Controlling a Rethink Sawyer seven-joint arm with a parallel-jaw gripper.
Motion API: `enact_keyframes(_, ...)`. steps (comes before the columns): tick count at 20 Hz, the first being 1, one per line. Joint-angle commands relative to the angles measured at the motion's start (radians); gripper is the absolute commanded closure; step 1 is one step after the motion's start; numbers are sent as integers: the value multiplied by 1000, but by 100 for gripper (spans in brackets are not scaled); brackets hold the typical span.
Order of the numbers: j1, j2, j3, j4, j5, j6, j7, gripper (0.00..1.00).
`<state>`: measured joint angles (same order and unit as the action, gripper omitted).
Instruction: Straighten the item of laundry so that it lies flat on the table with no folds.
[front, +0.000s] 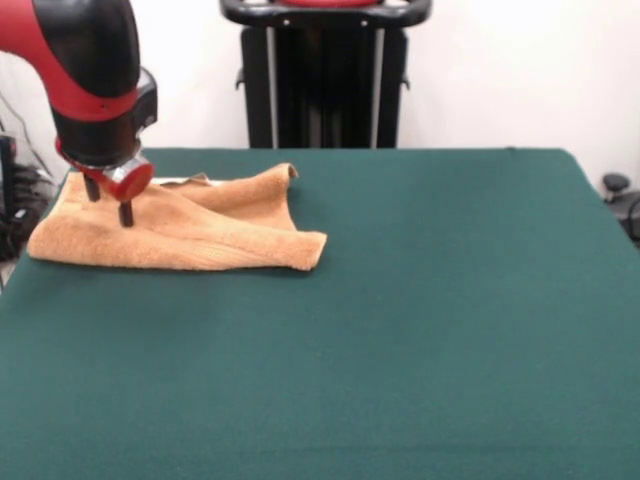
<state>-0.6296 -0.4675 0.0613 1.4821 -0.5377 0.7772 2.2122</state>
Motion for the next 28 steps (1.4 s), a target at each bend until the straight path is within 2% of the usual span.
enact_keyframes(1,-22,-26,60,179,-16,-44,-112,0)
enact_keyframes(7,-44,23,66,190,-55,-84,-110,0)
enact_keyframes(13,-50,85,61,202,-107,-200,-58,0)
enact_keyframes(24,2,125,14,193,-176,-320,23,0)
enact_keyframes(28,-5,122,23,195,-169,-315,23,0)
